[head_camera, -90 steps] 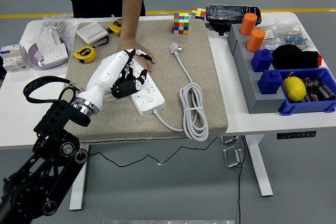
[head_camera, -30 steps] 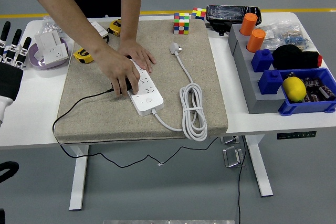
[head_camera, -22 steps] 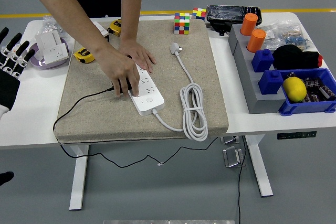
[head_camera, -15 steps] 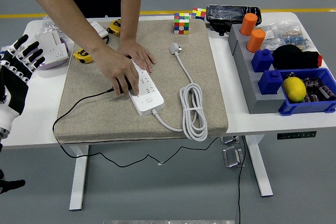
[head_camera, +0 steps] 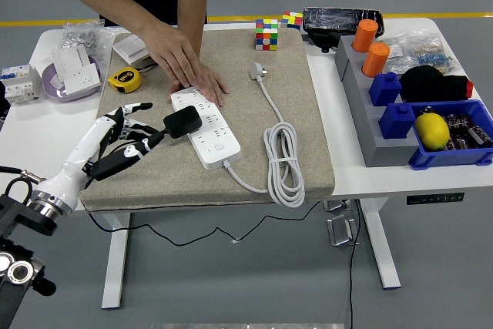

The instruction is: Pick up the plug,place it near the board,insert it into the board,press the button

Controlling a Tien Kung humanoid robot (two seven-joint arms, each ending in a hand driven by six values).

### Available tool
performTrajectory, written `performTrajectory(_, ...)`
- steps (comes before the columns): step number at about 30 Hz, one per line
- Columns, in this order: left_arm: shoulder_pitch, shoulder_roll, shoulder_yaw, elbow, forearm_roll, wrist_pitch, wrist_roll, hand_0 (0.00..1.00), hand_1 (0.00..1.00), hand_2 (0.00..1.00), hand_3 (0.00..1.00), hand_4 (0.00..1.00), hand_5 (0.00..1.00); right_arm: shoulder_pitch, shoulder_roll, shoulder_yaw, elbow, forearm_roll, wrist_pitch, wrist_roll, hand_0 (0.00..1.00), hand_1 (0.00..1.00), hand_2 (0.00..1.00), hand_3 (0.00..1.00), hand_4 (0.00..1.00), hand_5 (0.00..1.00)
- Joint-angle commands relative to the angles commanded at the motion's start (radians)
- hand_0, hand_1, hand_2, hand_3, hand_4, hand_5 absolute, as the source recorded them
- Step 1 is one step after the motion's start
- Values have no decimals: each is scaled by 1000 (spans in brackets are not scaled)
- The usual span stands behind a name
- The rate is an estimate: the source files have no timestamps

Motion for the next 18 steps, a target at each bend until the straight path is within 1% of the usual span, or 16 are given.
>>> performTrajectory(3, -21, 2, 34, 0, 123, -10, 16, 265, 164, 243, 885, 545, 171, 3, 1, 0, 0, -1, 0, 0, 837, 825, 803, 833, 998, 998)
performTrajectory(4, -35, 5, 51, 0, 169, -18, 23, 218, 81, 160, 895, 530, 7, 3, 1, 1, 0, -2, -1, 1, 837, 825, 803, 833, 998, 998)
performTrajectory(6, -53, 7, 71, 0, 247, -32, 33, 218, 81, 160, 895, 530, 7, 5, 1, -1, 0, -1, -1, 1, 837, 825, 803, 833, 998, 998)
performTrajectory(9, -86, 4, 105, 0, 377, -65, 55, 218, 81, 160, 895, 530, 7, 4, 2, -2, 0, 1, 0, 1, 837, 825, 803, 833, 998, 998)
performTrajectory(10, -96, 2, 114, 7, 416, -77, 60, 183, 40, 149, 905, 583, 2, 3, 2, -3, -1, 2, 0, 1, 836, 825, 803, 833, 998, 998)
performTrajectory(11, -109, -1, 126, 21, 461, -86, 62, 183, 40, 149, 905, 583, 2, 3, 3, -4, -1, 3, 0, 1, 836, 825, 803, 833, 998, 998)
performTrajectory(15, -151, -9, 176, 117, 463, -76, 39, 183, 40, 149, 905, 583, 2, 4, 5, -2, 1, -2, -1, 2, 836, 825, 803, 833, 998, 998)
performTrajectory(16, -163, -13, 189, 147, 463, -77, 35, 183, 37, 149, 928, 578, 2, 4, 5, -2, 2, -3, -2, 2, 836, 825, 803, 833, 998, 998)
performTrajectory(17, -167, -14, 192, 157, 463, -77, 34, 183, 37, 149, 928, 578, 2, 4, 5, -2, 2, -4, -2, 2, 836, 825, 803, 833, 998, 998)
performTrajectory(18, -178, -18, 201, 182, 463, -75, 31, 183, 37, 149, 928, 578, 2, 4, 6, -4, 2, -3, -2, 2, 836, 825, 803, 833, 998, 998)
